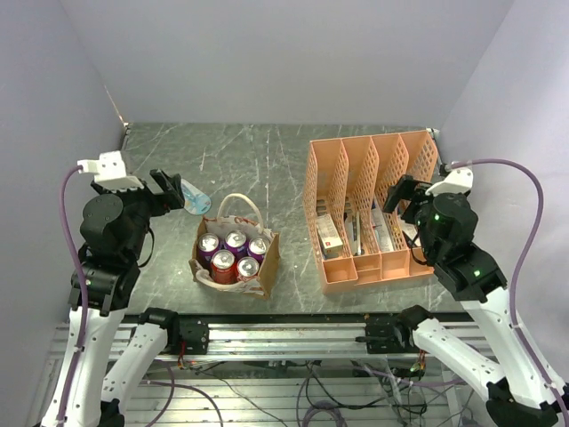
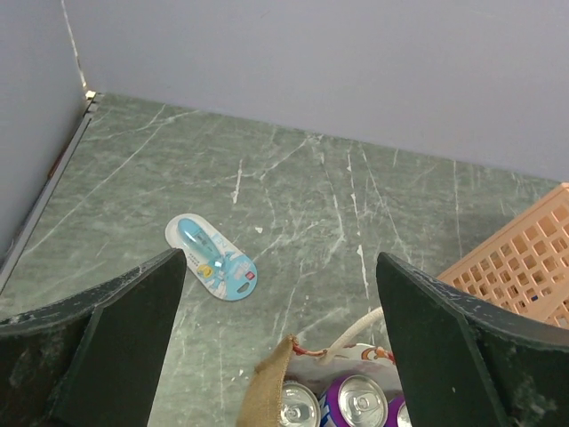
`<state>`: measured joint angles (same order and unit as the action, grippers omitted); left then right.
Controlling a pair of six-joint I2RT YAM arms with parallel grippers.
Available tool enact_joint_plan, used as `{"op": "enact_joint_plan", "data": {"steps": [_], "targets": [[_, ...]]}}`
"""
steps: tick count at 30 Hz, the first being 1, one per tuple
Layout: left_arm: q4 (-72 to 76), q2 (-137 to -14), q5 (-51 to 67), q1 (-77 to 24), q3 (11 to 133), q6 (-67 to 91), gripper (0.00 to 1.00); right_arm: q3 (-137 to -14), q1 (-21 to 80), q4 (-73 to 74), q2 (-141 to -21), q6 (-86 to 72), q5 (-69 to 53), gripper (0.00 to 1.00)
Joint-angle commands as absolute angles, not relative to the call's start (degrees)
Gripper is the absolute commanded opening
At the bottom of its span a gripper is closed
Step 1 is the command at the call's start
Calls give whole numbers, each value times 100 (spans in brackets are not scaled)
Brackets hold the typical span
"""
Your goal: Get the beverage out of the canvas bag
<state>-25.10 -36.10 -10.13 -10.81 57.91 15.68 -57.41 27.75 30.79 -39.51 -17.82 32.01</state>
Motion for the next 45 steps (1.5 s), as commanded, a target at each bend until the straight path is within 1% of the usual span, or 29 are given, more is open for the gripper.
{"op": "enact_joint_plan", "data": {"steps": [1,7,13,22,28,35,37,40,42,45], "targets": [[-2774,-3646,-1437,-1073,6072,1840,98,-5649,2696,3059,-4038,-2106,3312,100],[-3452,-3673,-1235,-1070,6411,1850,96,-5311,2633,2857,-3898,-2027,2607,100],[-4066,-3216,-802,-1067,6355,2052,96,-5042,2587,2790,-3764,-2136,1757,100],[-5264,-2781,-29,-1062,6241,2320,95,-4798,2551,2704,-4101,-2422,-28,100],[-5866,-2717,480,-1061,6185,2480,95,-4389,2544,2239,-4308,-2783,-1254,100],[-5902,-2732,1536,-1058,5706,2794,95,-3960,2635,1383,-4316,-3351,-2476,100],[-5739,-2724,1935,-1057,5450,2912,95,-3865,2761,1019,-4344,-3588,-2666,100],[-5461,-2735,2466,-1058,5053,3112,95,-3813,3305,531,-4534,-3830,-2550,99],[-5472,-2739,2579,-1055,4892,3215,95,-3925,3974,290,-4818,-3920,-2245,93],[-5717,-2670,2494,-1055,4799,3221,95,-4262,4796,23,-5461,-3956,-1858,88]]}}
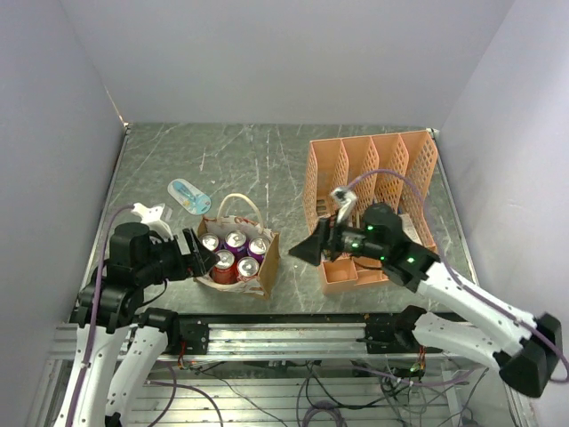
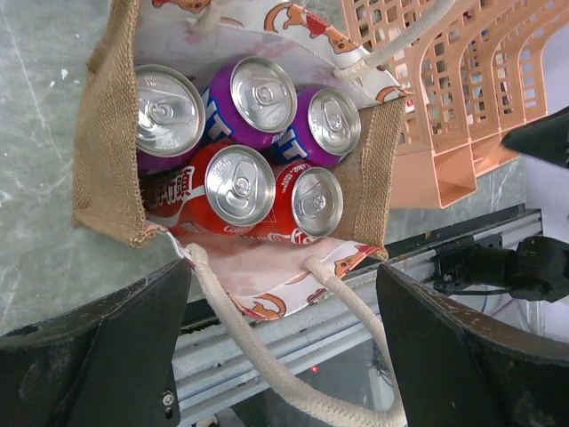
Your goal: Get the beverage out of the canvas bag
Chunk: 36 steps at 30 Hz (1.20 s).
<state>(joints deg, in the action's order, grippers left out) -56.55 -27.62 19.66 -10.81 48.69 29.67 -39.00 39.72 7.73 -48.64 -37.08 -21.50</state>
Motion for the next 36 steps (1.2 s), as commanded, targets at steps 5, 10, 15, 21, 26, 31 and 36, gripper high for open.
{"op": "enact_joint_plan", "data": {"steps": [5,10,15,21,26,31,36], "targets": [[-6216,-2332,2241,-1055,4724,3161,95,-4980,5704,-206,-6609,-3985,-1585,71],[-6431,-1980,2234,-1055,4578,3256,95,-5426,6472,-455,-7386,-3952,-1365,62],[-6654,-1826,2042,-1055,4530,3115,95,-5383,7062,-794,-7867,-4044,-1360,52],[-6818,-1918,1878,-1055,4604,2866,95,-4909,7496,-1429,-8151,-4109,-1168,45],[-6855,-2021,1735,-1055,4821,2718,95,-4789,7626,-1609,-8554,-4150,-1078,39],[-6836,-2188,1697,-1055,5065,2568,95,-4973,7683,-1106,-8700,-4054,-738,32],[-6735,-2228,1904,-1055,4835,2613,95,-4912,7695,-371,-8009,-3997,-48,38]]}}
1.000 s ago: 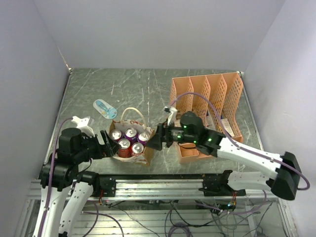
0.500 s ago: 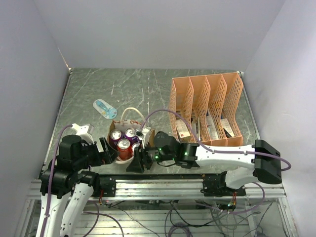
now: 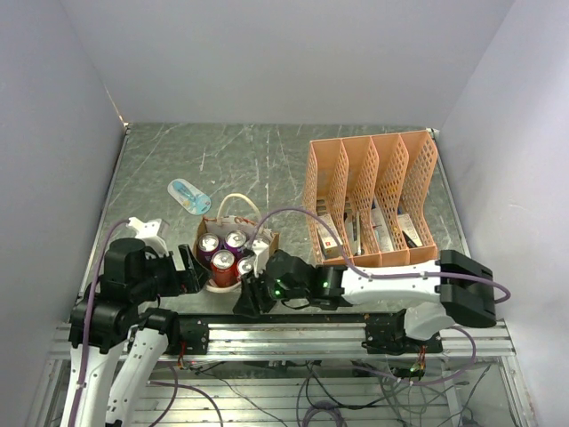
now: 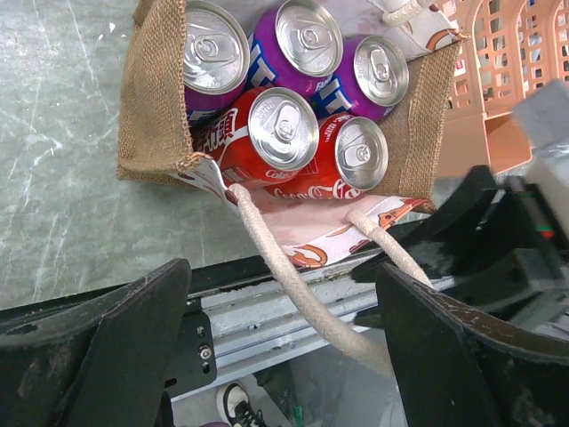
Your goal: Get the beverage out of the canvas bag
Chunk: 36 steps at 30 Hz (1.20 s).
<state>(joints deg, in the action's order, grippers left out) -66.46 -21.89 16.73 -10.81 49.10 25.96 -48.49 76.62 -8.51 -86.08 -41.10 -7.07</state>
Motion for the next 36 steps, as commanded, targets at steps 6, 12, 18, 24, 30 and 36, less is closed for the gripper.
{"op": "enact_joint_plan", "data": {"steps": [6,12,18,24,30,36], "targets": [[-6824,-2153,1935,-1055,4632,2642,95,-4687,7683,-298,-6866,-4055,574,56],[-7002,-2170,1984,-1055,4536,2630,92,-5518,7675,-322,-7449,-3761,582,58],[-7081,-2094,1727,-1054,4675,2679,90,-5886,7686,-696,-8513,-3829,-248,38],[-7051,-2370,1321,-1055,5264,2443,100,-4687,7690,-1740,-8634,-4137,-513,37],[-6430,-3164,1834,-1055,5537,2284,99,-4517,7686,-1820,-8932,-3984,-182,36],[-5866,-3640,1908,-1055,5422,2262,89,-4454,7690,-1538,-8925,-4069,489,36]]}}
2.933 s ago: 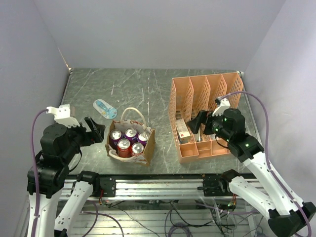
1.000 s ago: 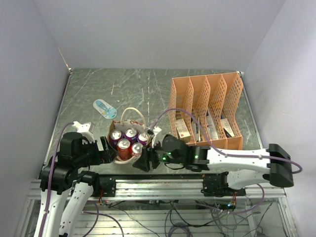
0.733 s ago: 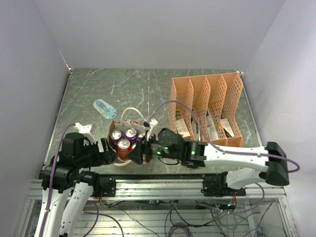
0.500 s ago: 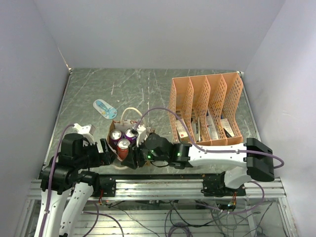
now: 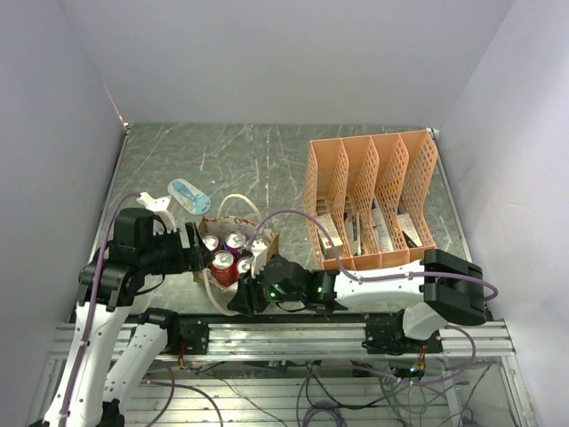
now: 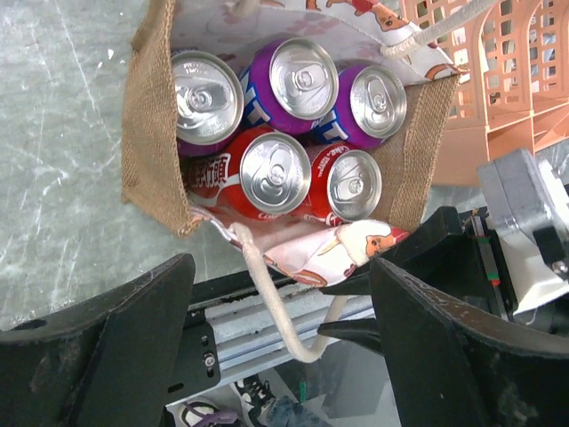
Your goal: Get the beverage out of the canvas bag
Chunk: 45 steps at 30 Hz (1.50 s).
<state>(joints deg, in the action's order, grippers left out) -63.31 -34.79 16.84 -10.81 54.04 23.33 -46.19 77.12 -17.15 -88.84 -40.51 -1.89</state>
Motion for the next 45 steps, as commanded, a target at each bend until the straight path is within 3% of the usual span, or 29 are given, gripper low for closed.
{"op": "enact_joint_plan", "data": {"steps": [1,19,30,35,45], "targets": [[-5866,-3678,1839,-1055,5391,2222,89,-4429,7688,-1508,-8877,-4091,552,36],[-5536,-4614,1099,-1350,5528,2154,82,-4446,7699,-1602,-8973,-4248,471,36],[-5530,-5515,-1262,-3526,5902,3065,81,-4412,7699,-1433,-8808,-4221,624,36],[-5298,-5733,-1461,-4267,5817,3541,80,-4367,7699,-1412,-8780,-4228,650,36],[-6026,-6283,-2623,-4933,5836,4530,83,-4350,7698,-1356,-8669,-4170,644,36]]}}
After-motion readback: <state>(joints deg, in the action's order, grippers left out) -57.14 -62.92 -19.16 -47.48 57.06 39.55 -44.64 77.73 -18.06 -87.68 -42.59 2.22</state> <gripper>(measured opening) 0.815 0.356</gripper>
